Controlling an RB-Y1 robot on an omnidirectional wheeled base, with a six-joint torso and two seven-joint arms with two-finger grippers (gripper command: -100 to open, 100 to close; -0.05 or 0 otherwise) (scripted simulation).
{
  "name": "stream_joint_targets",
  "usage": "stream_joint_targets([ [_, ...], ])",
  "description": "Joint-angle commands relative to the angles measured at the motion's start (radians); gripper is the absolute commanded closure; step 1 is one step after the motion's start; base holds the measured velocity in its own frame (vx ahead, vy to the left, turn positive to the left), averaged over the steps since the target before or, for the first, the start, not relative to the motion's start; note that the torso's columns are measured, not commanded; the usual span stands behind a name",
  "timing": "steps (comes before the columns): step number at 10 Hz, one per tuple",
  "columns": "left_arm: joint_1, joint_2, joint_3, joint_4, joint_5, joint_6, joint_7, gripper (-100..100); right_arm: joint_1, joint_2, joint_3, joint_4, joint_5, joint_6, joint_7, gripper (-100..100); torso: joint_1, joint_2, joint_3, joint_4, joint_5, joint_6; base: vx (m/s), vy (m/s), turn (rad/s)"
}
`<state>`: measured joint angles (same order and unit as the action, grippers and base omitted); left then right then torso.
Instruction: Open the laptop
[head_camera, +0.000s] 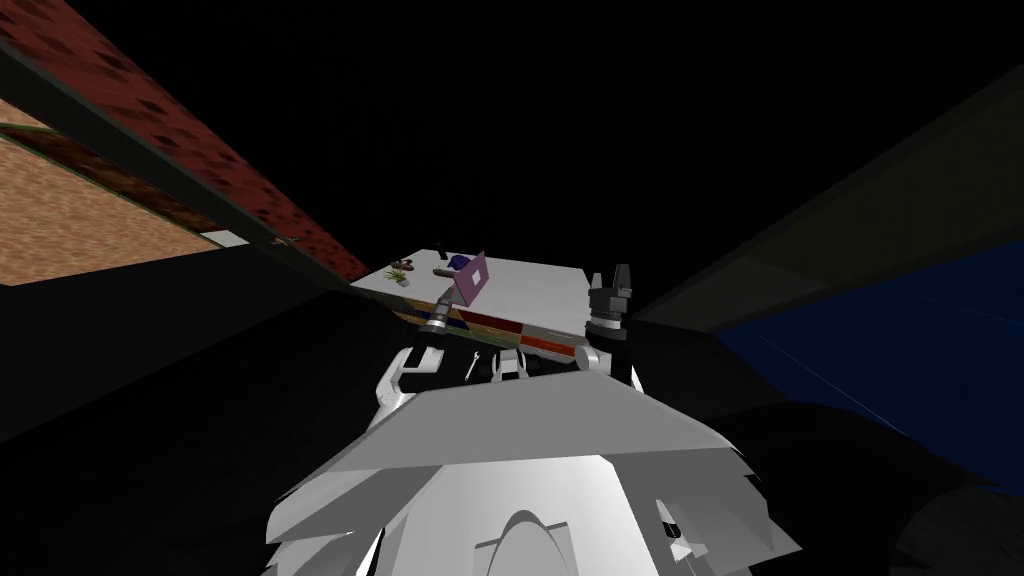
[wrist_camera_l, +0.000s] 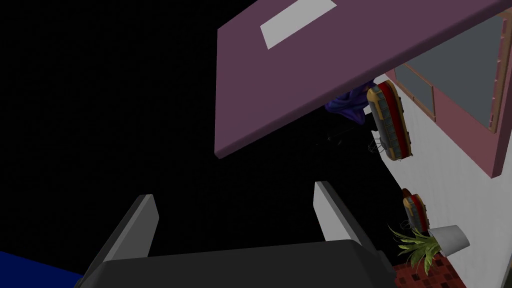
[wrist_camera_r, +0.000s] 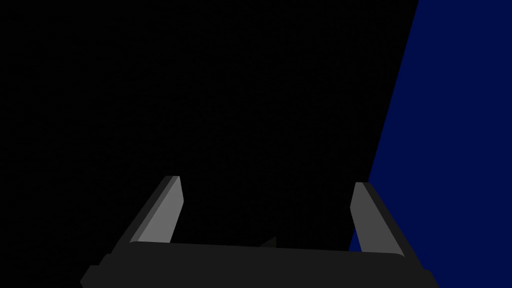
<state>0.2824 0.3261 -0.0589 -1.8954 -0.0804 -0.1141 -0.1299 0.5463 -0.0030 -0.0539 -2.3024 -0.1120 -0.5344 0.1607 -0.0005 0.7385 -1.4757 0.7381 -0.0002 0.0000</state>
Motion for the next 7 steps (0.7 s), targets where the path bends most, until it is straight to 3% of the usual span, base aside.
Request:
stream_joint_targets([
  [1, -0.044, 0.027, 0.001, 0.023, -0.005, 0.051, 0.02, -100, 0.0, 0.0, 0.0, 0.0, 0.0, 0.0, 0.0, 0, 0.0, 0.0, 0.0, 0.0, 0.0, 0.0, 0.041, 0.044, -0.114],
  [6, -0.124, 0.081, -0.003, 0.068, -0.014, 0.138, 0.054, -100, 0.0, 0.0, 0.0, 0.0, 0.0, 0.0, 0.0, 0, 0.0, -0.001, -0.001, 0.0, 0.0, 0.0, 0.036, 0.036, -0.127],
  [7, -0.113, 0.073, -0.002, 0.06, -0.013, 0.126, 0.048, -100, 0.0, 0.0, 0.0, 0.0, 0.0, 0.0, 0.0, 0, 0.001, -0.001, 0.0, 0.0, 0.0, 0.0, 0.018, 0.021, -0.025],
])
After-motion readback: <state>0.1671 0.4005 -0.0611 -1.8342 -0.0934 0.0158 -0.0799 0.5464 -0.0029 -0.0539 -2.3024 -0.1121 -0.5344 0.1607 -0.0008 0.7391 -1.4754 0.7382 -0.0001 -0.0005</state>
